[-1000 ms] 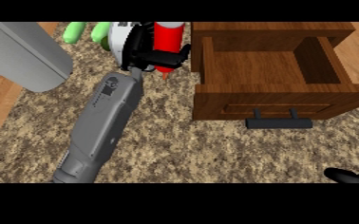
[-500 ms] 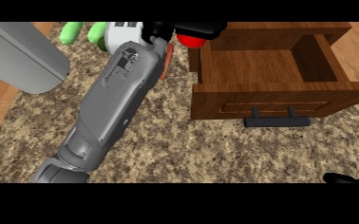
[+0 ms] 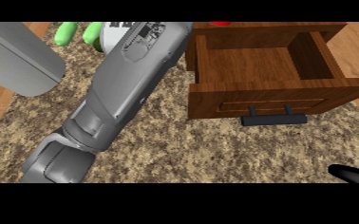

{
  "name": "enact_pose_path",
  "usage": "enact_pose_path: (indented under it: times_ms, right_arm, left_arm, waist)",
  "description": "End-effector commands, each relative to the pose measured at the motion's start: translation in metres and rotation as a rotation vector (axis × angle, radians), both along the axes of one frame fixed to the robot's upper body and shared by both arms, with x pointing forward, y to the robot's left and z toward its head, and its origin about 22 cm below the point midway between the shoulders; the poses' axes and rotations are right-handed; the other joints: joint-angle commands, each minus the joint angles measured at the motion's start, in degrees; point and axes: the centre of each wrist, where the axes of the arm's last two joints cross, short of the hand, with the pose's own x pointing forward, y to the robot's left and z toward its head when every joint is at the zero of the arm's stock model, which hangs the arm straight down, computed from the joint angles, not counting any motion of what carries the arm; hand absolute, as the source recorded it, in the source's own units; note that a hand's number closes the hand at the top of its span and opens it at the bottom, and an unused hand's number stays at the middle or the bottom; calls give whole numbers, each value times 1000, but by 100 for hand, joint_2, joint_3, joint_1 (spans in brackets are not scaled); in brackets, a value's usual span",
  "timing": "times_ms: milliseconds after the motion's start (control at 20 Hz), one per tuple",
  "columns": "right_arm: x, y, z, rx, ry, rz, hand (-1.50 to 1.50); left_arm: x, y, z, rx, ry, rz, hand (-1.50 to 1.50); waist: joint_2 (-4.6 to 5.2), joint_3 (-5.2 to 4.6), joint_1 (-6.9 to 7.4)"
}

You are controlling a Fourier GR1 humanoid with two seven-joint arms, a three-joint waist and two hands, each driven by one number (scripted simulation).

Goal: Pick up the can, place it into the drawer and close the drawer

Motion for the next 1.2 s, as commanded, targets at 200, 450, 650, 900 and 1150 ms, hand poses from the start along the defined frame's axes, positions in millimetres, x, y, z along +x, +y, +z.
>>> enact_pose_path:
  times_ms: [200,450,650,900,1150]
  right_arm:
    - [2,5,12,11,-17,33,-150]
    - [16,-6,10,3,-22,11,-150]
    - [13,8,6,3,-16,43,-150]
    - [2,6,17,-31,-15,55,-150]
    - [15,13,19,-111,-51,51,-150]
  left_arm:
    - [11,-13,3,60,10,37,150]
    - [8,-23,10,77,13,47,150]
    - [3,-35,26,93,-14,125,150]
    - [11,-27,11,106,-13,191,-150]
    - [12,-26,9,73,-11,212,-150]
  waist:
    - [47,5,-188]
    - [53,8,-212]
    - [67,14,-342]
    - [75,12,-339]
    - [123,12,-377]
